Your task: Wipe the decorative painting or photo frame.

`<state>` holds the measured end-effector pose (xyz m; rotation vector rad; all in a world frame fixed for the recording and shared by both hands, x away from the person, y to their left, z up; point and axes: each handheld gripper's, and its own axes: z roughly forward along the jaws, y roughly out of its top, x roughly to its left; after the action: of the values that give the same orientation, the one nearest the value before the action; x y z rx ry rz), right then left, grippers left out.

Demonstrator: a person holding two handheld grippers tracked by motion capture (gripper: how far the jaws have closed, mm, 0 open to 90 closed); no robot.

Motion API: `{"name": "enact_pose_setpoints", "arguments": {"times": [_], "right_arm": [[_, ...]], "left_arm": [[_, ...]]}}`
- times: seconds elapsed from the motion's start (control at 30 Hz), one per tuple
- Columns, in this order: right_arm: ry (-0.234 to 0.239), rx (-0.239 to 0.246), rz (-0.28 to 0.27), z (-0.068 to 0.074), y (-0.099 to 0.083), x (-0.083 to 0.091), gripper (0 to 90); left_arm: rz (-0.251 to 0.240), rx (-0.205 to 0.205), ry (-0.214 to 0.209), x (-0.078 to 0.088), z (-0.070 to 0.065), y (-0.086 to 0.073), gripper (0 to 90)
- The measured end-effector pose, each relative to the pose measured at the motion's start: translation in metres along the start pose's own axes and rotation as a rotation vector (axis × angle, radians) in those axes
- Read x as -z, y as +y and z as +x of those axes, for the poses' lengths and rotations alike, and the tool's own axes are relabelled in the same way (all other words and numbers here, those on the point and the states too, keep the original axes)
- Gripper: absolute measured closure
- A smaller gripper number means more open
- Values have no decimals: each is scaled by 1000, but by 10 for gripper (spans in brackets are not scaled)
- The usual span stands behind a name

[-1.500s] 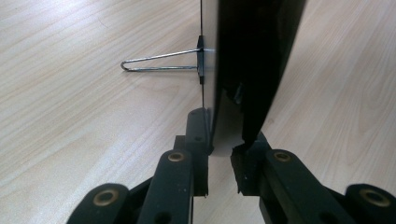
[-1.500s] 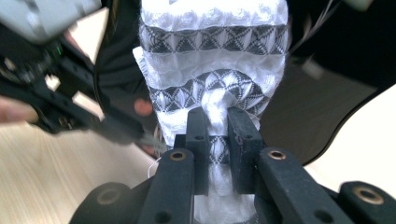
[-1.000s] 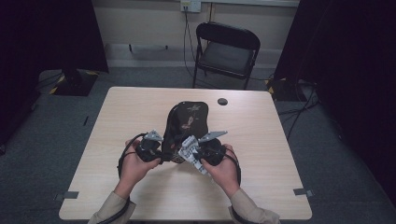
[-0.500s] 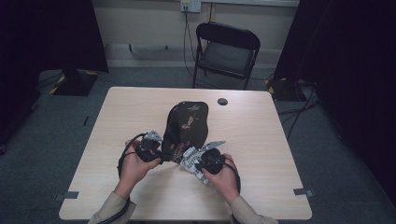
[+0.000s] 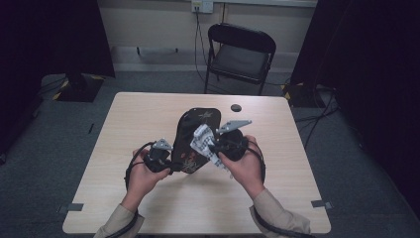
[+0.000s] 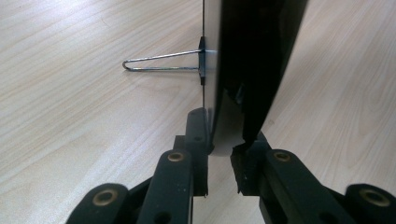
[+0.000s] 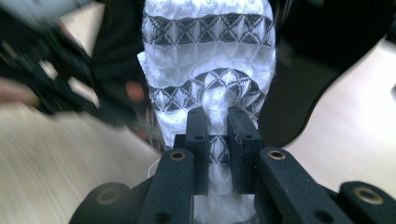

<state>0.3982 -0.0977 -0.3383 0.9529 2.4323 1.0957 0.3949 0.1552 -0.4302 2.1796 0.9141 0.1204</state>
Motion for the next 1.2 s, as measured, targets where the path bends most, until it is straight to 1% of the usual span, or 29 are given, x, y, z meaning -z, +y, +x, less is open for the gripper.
{"name": "enact_pose_setpoints", "arguments": {"times": [0.03,0.07,0.1,0.17,0.27,0.3,0.33,0.37,0.4,0.5,0.6,0.63,0.67,0.73,0.77,0.8,0.93,1.0,1.03,1.07,1.13,1.2], "right_arm": [[-8,17,-23,2,17,9,809],[-8,17,-23,2,17,9,809],[-13,24,-32,3,25,12,808],[-20,35,-39,5,38,15,808],[-18,44,-33,8,40,11,807],[-10,40,-20,10,37,5,807],[-10,40,-20,10,37,5,807],[-5,41,-2,11,30,-1,807],[-5,41,-2,11,30,-1,807],[5,38,18,14,18,-9,807],[10,22,33,12,4,-18,807],[14,12,39,12,-6,-24,807],[14,12,39,12,-6,-24,807],[16,9,58,12,-16,-30,807],[21,-4,71,10,-27,-36,807],[21,-4,71,10,-27,-36,807],[30,-34,101,8,-48,-48,807],[32,-40,118,9,-58,-54,807],[37,-50,127,9,-66,-59,807],[37,-50,127,9,-66,-59,807],[48,-59,145,10,-75,-65,807],[49,-62,163,10,-83,-69,807]], "left_arm": [[-1,6,2,0,-1,0,786],[-1,6,2,0,-1,0,786],[4,0,1,0,-1,0,786],[10,2,1,1,-1,0,786],[4,1,0,0,-1,0,786],[8,1,1,1,-1,0,786],[8,1,1,1,-1,0,786],[3,-1,0,0,-1,0,786],[3,-1,0,0,-1,0,785],[1,1,2,0,-1,0,785],[2,-1,2,1,-1,-1,785],[3,0,1,1,0,-1,785],[-2,3,3,1,0,-1,785],[-5,10,3,1,0,-2,784],[-2,8,1,2,1,-2,784],[-2,8,1,2,1,-2,784],[-7,15,5,3,0,-4,784],[0,8,5,4,0,-4,784],[-3,8,10,4,0,-4,784],[-3,8,10,4,0,-4,784],[-1,8,11,4,-1,-5,784],[-1,7,10,4,-2,-5,784]]}}
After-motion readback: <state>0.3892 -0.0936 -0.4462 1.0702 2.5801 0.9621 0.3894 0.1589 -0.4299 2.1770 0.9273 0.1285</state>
